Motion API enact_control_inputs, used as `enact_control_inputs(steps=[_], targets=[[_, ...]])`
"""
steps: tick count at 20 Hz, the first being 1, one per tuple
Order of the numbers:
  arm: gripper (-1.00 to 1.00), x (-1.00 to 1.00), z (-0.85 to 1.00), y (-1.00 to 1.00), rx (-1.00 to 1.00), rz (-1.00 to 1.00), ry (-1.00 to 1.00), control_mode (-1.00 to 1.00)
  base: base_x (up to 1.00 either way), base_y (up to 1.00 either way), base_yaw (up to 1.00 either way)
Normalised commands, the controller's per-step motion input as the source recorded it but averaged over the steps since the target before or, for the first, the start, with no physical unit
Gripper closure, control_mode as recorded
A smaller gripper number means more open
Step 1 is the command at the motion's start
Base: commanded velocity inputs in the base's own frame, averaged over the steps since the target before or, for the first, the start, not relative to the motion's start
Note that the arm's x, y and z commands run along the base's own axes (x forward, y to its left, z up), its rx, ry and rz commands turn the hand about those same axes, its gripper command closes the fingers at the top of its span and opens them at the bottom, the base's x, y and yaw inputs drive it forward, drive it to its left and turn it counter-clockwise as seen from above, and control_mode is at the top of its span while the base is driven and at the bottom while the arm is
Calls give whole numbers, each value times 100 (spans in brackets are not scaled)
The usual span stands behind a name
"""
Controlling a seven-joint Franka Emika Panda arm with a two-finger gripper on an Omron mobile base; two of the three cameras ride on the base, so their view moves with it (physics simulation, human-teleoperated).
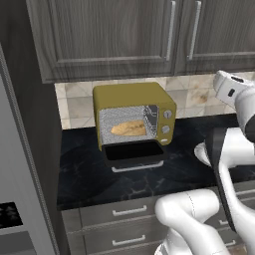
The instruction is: Pull the toaster oven rack outwards. Pick up the baguette from the plate and place it on the toaster oven rack. Close the toaster oven door fully and set the temperature to the lowest setting.
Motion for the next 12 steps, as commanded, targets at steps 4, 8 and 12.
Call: enact_control_inputs(steps=[4, 8, 12], targets=[[-100, -49, -74, -23, 43, -6, 27, -100, 0, 0, 0], [-100, -38, -48, -13, 48, -3, 28, -100, 0, 0, 0], [-100, -32, -8, 0, 49, 1, 20, -100, 0, 0, 0]])
